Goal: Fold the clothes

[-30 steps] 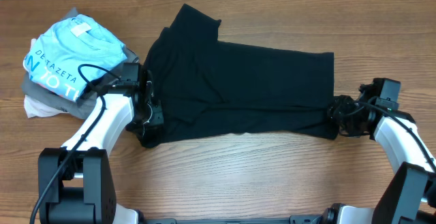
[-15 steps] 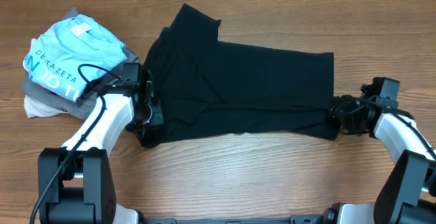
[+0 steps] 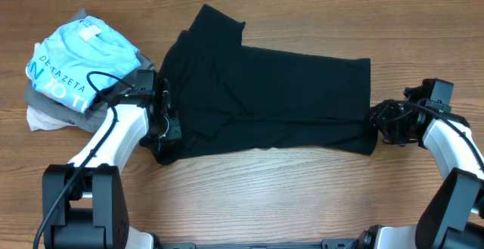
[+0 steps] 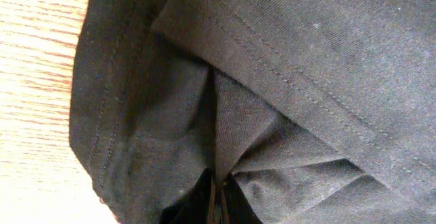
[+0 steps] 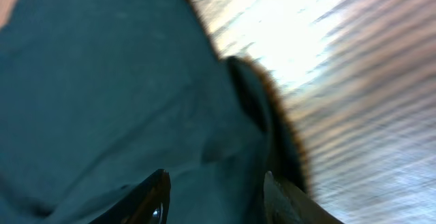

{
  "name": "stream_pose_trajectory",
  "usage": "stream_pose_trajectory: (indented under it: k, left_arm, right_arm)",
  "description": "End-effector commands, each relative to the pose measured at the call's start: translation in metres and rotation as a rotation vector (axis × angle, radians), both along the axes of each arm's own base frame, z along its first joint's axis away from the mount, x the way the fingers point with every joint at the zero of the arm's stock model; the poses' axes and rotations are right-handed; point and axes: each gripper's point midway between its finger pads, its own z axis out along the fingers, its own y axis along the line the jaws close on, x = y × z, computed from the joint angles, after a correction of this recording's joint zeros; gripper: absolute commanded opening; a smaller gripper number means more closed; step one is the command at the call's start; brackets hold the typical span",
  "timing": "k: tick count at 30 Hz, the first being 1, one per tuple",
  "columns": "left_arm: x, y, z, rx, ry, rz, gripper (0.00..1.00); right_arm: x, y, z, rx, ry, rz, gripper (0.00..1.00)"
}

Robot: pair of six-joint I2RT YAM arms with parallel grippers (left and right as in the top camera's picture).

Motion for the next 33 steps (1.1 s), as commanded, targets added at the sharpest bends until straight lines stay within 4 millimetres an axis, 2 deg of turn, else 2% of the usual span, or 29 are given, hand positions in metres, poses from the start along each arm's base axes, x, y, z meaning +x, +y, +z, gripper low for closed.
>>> stream_pose_trajectory:
  k: [1, 3, 6, 12, 18, 22, 27, 28, 30, 33]
  left_arm:
    - [0.008, 0.003, 0.011, 0.013, -0.038, 0.0, 0.04]
    - [0.008, 0.003, 0.011, 0.013, -0.038, 0.0, 0.04]
    - [0.008, 0.003, 0.011, 0.013, -0.038, 0.0, 0.04]
    - [0.008, 0.003, 0.011, 0.013, -0.039, 0.0, 0.04]
    - [0.009, 0.003, 0.011, 0.013, -0.041, 0.001, 0.04]
    - [0.009, 0.003, 0.011, 0.012, -0.042, 0.001, 0.04]
    - [0.008, 0.003, 0.011, 0.012, -0.037, 0.001, 0.04]
    - [0.008, 0.002, 0.011, 0.012, -0.037, 0.001, 0.04]
    - [0.008, 0.002, 0.011, 0.007, -0.037, 0.0, 0.04]
    - [0.008, 0.001, 0.011, 0.004, -0.038, 0.0, 0.05]
  right_arm:
    - [0.001, -0.017, -0.003, -0.07, 0.017, -0.048, 0.52]
    - [0.007, -0.019, 0.001, -0.054, -0.016, -0.05, 0.54]
    - [0.017, -0.009, 0.01, 0.008, -0.088, 0.01, 0.54]
    - [0.015, -0.007, 0.009, 0.018, -0.08, 0.011, 0.54]
    - [0.001, 0.008, -0.005, 0.052, 0.003, 0.005, 0.49]
    - [0.003, 0.01, -0.02, 0.06, 0.027, -0.022, 0.48]
    - [0.004, 0.01, -0.037, 0.076, 0.058, -0.038, 0.43]
    - [0.004, 0.01, -0.039, 0.08, 0.063, -0.038, 0.39]
    - [0.005, 0.012, -0.038, 0.088, 0.054, -0.033, 0.31]
    - [0.014, 0.015, -0.029, 0.107, 0.006, -0.015, 0.27]
